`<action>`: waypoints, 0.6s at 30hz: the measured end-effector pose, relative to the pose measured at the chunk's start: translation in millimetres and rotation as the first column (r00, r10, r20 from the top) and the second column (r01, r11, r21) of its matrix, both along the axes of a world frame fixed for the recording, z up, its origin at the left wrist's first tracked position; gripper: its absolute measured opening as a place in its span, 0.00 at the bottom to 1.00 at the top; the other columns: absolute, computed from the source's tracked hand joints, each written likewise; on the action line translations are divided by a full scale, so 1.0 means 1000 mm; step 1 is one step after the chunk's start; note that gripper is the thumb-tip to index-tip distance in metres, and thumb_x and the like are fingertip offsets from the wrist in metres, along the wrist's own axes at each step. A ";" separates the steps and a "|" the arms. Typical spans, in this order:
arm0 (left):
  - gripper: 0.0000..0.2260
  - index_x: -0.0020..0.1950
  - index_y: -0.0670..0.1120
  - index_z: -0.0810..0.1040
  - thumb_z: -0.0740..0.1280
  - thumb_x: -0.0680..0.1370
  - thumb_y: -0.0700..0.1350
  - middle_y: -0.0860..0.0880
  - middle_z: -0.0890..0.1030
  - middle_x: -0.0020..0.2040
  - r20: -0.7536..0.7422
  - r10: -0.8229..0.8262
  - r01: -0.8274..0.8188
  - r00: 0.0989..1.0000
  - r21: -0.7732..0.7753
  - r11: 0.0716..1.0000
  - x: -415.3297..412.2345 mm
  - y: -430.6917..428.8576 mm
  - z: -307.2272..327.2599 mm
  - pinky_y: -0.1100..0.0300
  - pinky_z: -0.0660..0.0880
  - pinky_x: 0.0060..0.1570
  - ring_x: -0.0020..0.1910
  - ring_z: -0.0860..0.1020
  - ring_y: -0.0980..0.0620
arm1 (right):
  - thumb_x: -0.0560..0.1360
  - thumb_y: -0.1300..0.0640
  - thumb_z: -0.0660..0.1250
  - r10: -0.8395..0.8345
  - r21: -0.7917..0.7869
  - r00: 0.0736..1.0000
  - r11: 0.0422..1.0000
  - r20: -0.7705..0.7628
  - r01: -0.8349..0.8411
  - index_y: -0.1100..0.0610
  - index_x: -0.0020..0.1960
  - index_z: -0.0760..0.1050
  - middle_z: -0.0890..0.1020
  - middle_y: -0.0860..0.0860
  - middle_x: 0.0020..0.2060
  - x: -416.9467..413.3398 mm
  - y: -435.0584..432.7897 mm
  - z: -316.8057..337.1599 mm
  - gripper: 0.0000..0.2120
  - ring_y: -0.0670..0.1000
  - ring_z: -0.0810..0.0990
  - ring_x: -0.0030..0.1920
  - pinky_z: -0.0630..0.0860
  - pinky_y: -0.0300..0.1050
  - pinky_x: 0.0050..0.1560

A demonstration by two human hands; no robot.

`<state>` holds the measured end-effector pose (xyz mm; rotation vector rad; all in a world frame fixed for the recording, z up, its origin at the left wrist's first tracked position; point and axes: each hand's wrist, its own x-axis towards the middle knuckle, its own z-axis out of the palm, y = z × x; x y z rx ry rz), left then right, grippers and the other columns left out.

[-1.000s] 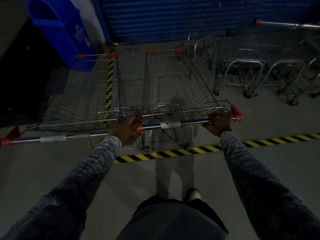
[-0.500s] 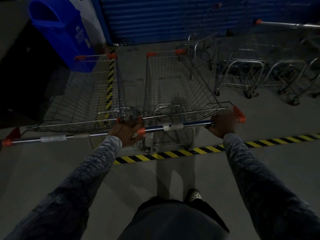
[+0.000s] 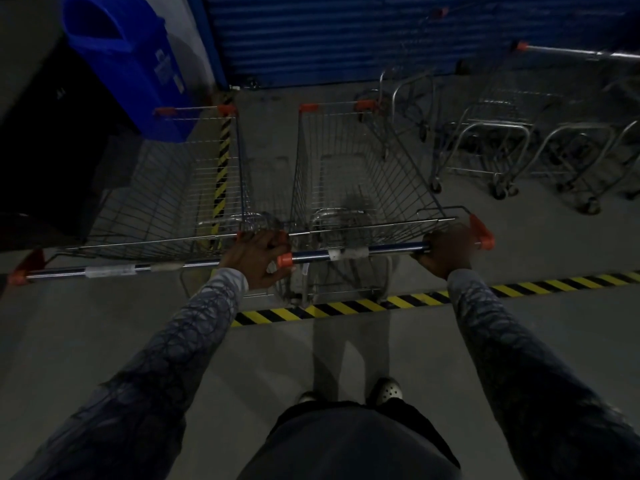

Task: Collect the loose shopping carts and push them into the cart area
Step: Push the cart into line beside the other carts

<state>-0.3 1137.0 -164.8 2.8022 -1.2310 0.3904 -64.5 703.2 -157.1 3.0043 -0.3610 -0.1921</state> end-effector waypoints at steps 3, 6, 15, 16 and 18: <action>0.25 0.66 0.49 0.79 0.63 0.77 0.64 0.45 0.78 0.58 0.006 0.042 -0.041 0.999 -0.111 0.993 -0.005 -0.001 0.001 0.48 0.70 0.56 0.57 0.77 0.42 | 0.73 0.36 0.68 0.017 0.058 0.999 0.998 0.030 -0.019 0.50 0.57 0.82 0.83 0.51 0.56 -0.002 -0.001 0.003 0.21 0.58 0.74 0.64 0.63 0.58 0.66; 0.21 0.66 0.47 0.79 0.63 0.79 0.59 0.44 0.78 0.56 -0.140 0.260 -0.295 0.955 -0.434 0.851 -0.015 -0.002 -0.002 0.46 0.70 0.59 0.56 0.75 0.42 | 0.64 0.24 0.61 0.047 0.179 0.999 0.983 0.015 -0.049 0.47 0.60 0.79 0.78 0.52 0.62 -0.005 -0.006 0.003 0.36 0.60 0.68 0.69 0.60 0.64 0.69; 0.12 0.57 0.38 0.81 0.61 0.79 0.34 0.58 0.86 0.48 -0.682 -0.113 -0.691 0.722 -0.705 -0.160 -0.016 -0.013 0.013 0.60 0.77 0.53 0.50 0.82 0.60 | 0.64 0.14 0.46 0.159 0.379 0.977 0.903 0.142 -0.202 0.41 0.50 0.83 0.82 0.41 0.57 0.009 0.062 -0.015 0.41 0.54 0.70 0.70 0.53 0.70 0.73; 0.11 0.55 0.43 0.83 0.62 0.79 0.36 0.62 0.85 0.50 -0.686 -0.054 -0.687 0.726 -0.726 -0.025 -0.018 -0.008 0.009 0.58 0.76 0.58 0.52 0.81 0.62 | 0.62 0.13 0.41 0.133 0.394 0.987 0.906 0.086 -0.156 0.40 0.51 0.83 0.80 0.39 0.60 0.011 0.068 -0.013 0.45 0.52 0.66 0.74 0.46 0.67 0.76; 0.11 0.57 0.59 0.84 0.63 0.80 0.49 0.58 0.84 0.56 -0.598 0.112 -0.599 0.793 -0.736 0.314 -0.020 -0.003 0.003 0.43 0.71 0.65 0.59 0.79 0.55 | 0.62 0.14 0.35 0.125 0.357 0.990 0.924 0.061 -0.139 0.37 0.53 0.83 0.77 0.37 0.63 0.013 0.071 -0.010 0.47 0.52 0.60 0.76 0.36 0.68 0.75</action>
